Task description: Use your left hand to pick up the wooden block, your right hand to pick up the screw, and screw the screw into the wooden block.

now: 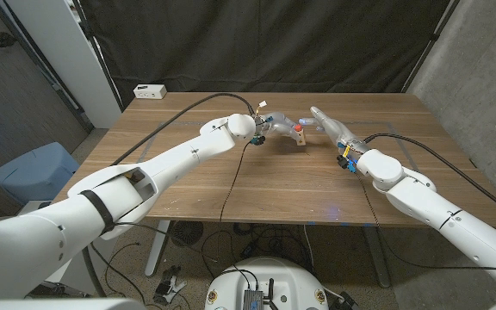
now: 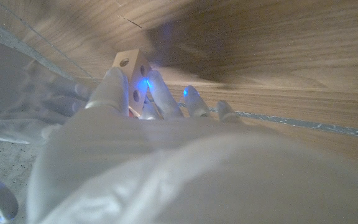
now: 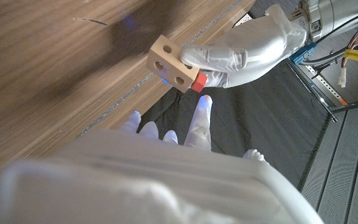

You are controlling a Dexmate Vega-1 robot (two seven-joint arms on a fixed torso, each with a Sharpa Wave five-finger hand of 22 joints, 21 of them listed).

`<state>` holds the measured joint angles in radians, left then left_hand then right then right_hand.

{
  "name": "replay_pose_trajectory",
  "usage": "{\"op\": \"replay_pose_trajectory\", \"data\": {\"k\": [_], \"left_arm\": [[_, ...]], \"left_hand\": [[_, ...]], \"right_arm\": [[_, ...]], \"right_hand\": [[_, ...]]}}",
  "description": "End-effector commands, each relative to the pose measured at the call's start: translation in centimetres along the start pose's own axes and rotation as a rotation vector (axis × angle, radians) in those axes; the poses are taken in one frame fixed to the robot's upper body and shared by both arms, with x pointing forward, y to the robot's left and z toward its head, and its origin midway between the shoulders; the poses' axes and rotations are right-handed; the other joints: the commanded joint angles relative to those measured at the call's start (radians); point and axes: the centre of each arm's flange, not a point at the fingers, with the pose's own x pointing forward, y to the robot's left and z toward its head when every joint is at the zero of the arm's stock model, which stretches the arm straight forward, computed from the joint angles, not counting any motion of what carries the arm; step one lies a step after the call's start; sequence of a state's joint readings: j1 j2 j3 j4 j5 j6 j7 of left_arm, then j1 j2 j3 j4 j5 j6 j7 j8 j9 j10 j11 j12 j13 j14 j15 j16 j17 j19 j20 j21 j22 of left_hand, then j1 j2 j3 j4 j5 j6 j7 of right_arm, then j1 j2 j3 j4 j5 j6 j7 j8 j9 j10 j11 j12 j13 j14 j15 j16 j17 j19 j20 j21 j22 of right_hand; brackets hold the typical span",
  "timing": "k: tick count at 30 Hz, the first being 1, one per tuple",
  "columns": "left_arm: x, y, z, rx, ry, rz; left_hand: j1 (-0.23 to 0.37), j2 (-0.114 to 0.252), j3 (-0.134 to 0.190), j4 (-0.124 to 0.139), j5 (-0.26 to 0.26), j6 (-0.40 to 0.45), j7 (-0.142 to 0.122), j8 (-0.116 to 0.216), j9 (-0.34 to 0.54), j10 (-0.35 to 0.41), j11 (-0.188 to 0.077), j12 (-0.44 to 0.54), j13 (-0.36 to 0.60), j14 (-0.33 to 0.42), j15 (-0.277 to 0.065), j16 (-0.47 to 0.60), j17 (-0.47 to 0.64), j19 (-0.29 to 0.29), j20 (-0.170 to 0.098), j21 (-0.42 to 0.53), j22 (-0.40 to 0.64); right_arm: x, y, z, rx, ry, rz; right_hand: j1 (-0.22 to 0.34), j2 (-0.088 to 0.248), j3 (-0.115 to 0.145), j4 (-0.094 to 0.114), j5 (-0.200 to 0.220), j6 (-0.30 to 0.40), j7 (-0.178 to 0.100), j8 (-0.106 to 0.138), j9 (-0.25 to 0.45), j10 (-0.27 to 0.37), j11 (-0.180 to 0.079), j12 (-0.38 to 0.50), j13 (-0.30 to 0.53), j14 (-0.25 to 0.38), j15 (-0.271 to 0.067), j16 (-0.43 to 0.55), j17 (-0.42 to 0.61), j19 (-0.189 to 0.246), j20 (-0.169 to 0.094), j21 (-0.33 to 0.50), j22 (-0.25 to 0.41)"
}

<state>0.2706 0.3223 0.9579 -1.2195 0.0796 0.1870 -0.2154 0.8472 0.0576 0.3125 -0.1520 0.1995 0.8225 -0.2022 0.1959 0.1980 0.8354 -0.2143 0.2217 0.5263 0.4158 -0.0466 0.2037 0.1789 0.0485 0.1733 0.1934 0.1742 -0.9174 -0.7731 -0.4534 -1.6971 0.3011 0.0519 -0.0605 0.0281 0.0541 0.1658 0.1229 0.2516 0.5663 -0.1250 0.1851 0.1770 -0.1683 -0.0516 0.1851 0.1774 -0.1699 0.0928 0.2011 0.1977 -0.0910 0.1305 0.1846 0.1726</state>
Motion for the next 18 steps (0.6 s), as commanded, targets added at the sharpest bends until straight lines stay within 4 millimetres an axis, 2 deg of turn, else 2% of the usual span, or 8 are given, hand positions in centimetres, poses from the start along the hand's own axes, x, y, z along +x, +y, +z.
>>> {"op": "replay_pose_trajectory", "data": {"k": [1,18], "left_arm": [[0.02,-0.06,0.27,0.008,0.001,-0.004],[-0.12,-0.15,0.28,0.011,0.003,-0.004]], "left_hand": [[0.002,0.006,0.008,0.0,0.005,0.03,0.017,0.006,0.002,0.005,0.0,-0.001,0.004,0.004,-0.049,0.004,0.006,0.001,0.001,0.003,0.004],[0.002,0.007,0.008,0.001,0.005,0.03,0.017,0.006,0.002,0.006,-0.001,-0.001,0.006,0.003,-0.049,0.004,0.006,0.001,0.002,0.003,0.004]], "right_arm": [[0.29,-0.79,-0.25,-0.003,0.004,-0.006],[0.82,-0.93,-0.92,0.002,0.025,0.005]], "right_hand": [[-0.002,0.006,-0.004,0.003,0.005,0.007,-0.002,0.003,0.002,-0.024,0.0,0.004,0.003,-0.138,0.006,0.003,0.003,-0.007,0.0,0.006,0.0],[-0.007,-0.004,-0.013,0.005,0.004,0.002,0.002,0.001,0.002,-0.031,0.002,0.002,0.003,-0.143,0.008,0.002,0.004,-0.013,0.004,0.004,0.0]]}}
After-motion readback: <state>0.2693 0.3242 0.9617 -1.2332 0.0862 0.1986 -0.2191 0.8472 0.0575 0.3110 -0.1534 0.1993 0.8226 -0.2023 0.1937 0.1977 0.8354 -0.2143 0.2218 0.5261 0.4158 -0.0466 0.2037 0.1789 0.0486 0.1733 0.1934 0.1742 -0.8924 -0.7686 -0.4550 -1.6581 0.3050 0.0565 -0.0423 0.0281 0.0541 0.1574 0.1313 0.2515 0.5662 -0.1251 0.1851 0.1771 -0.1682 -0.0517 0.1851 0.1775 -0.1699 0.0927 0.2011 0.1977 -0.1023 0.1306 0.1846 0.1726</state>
